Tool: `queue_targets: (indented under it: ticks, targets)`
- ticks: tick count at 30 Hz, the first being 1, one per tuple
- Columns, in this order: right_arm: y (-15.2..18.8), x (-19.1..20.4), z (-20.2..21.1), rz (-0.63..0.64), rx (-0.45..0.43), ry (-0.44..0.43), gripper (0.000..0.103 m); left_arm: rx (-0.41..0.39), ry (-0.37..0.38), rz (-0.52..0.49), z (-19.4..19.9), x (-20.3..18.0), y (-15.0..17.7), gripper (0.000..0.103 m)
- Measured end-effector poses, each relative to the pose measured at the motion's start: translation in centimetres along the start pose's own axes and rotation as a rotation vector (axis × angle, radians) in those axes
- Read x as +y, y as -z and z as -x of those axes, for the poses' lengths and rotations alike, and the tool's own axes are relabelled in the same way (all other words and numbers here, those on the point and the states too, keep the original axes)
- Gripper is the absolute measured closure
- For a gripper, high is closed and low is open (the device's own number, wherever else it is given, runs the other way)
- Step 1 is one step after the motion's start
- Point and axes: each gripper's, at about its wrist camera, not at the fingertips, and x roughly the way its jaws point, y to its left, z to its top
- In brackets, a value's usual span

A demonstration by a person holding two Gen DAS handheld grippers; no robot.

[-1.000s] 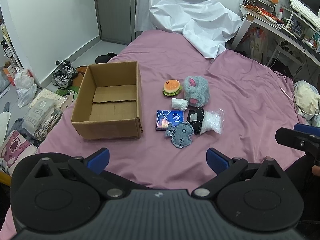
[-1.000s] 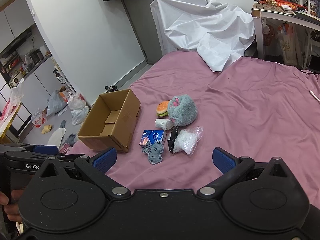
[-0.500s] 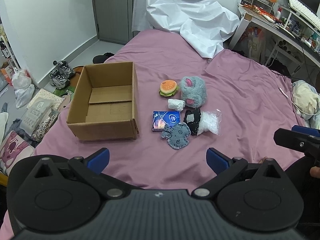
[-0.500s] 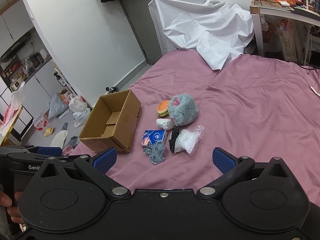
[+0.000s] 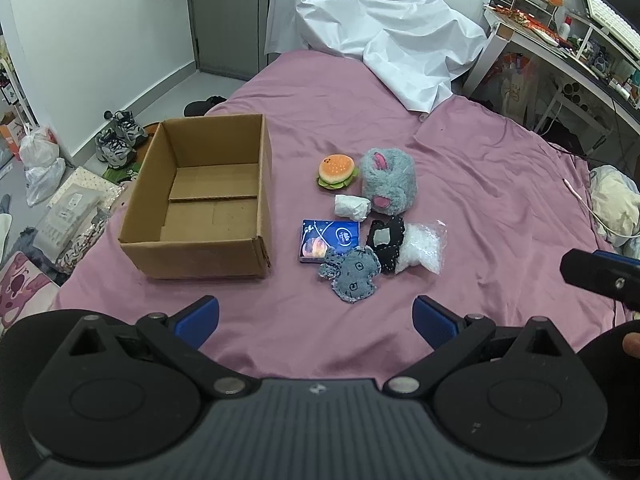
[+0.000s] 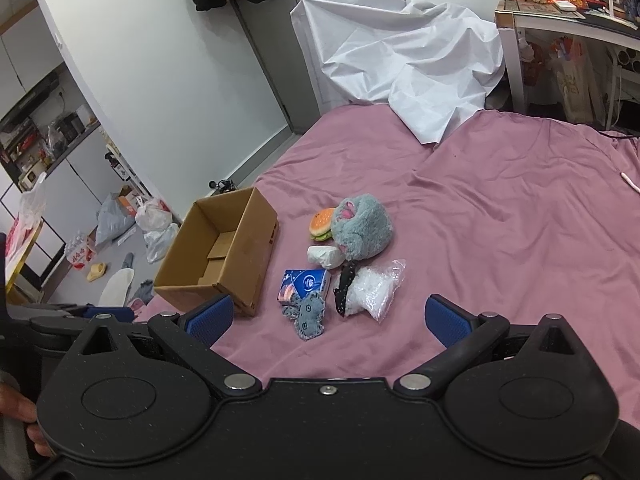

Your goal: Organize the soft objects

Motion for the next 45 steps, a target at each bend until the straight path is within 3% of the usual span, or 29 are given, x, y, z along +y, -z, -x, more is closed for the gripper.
queue_targets:
  ticks: [26,32,39,45]
  targets:
    - [-1.7,-3.5,-5.1,-0.201,0.031,-0.047,0.000,0.032,0.029,0.042,-5.8,0.0,-1.2,0.003]
    - [-2.3,-4.0,-6.7,-0.215,0.045,0.010,0.000,0.044,0.034,0.047,-7.3,-0.2,-1.6,0.003]
    - [-2.9,-5.1,-8.9,-0.249,0.096,0.009,0.000,0.047,0.042,0.060,-9.2,-0.6,-2.1,0.004]
    - [-3.3,-5.9,-10.8,-0.287,0.137,0.017,0.000,0.049,0.061,0.096,-11.0,-0.9,-2.7,0.016]
